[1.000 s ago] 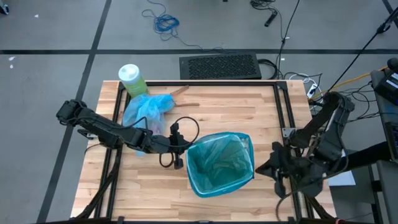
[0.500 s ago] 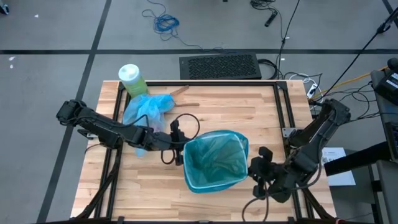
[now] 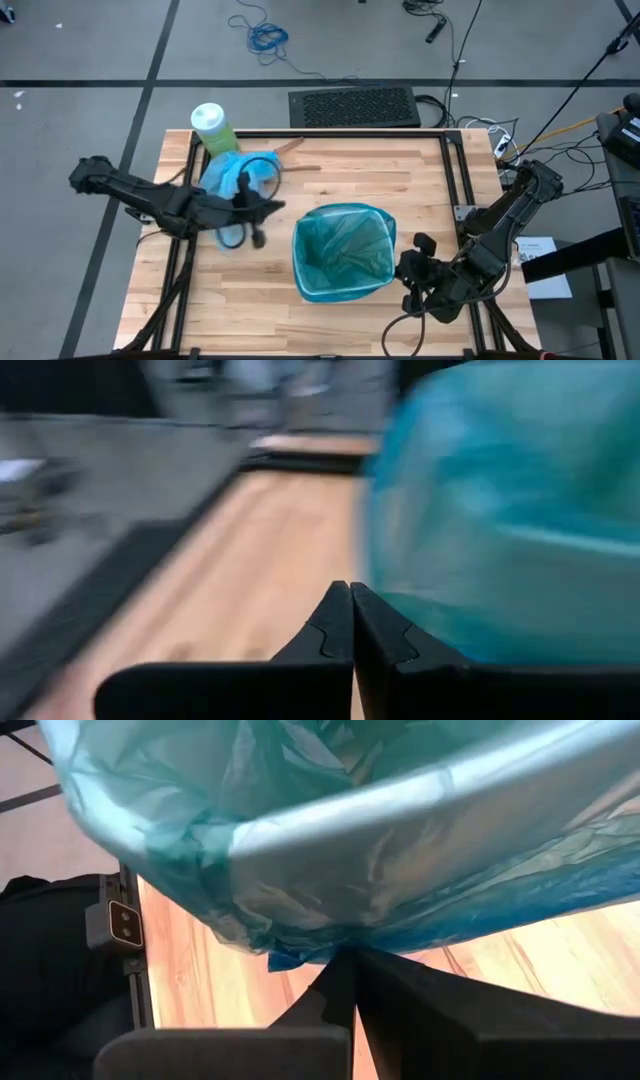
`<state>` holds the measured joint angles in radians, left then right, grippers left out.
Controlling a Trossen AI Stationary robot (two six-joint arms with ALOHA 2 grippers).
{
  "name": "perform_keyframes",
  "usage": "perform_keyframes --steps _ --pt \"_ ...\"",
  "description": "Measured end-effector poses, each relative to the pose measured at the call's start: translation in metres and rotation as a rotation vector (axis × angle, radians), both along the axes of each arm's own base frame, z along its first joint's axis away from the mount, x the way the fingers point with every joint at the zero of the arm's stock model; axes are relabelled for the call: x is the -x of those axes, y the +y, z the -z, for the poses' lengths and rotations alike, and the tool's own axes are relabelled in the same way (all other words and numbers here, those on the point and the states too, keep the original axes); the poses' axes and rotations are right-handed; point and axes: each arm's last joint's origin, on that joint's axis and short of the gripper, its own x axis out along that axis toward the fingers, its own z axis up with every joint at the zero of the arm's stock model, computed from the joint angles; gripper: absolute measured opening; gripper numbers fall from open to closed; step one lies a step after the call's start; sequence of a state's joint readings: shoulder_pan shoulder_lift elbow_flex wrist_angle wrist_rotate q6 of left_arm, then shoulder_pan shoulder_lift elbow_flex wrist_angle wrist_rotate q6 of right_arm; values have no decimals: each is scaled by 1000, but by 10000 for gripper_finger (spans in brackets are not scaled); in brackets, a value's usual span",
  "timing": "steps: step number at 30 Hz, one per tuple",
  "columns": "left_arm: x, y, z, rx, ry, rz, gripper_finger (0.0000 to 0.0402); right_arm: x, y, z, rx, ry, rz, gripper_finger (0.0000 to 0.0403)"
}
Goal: Place trash/remove bag and relplace
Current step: Insert the plastic bag in the white trash bin
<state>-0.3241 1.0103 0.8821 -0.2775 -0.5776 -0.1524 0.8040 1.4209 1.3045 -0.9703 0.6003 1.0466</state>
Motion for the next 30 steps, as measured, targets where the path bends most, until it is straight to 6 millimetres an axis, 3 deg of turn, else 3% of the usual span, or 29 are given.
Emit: perform_keyframes --steps 3,6,13,21,30 --pt "10 -16 -2 59 -13 204 0 0 0 0 0 -1 1 0" --pt "12 -34 8 39 35 388 0 0 0 0 0 -2 4 0" --pt "-6 -67 27 -27 -67 574 0 0 0 0 3 -7 9 0" --pt "-35 -71 54 -17 -2 602 0 -3 -3 0 12 -21 32 0" --pt "-53 -55 74 -8 91 529 0 -3 -5 0 12 -7 40 0"
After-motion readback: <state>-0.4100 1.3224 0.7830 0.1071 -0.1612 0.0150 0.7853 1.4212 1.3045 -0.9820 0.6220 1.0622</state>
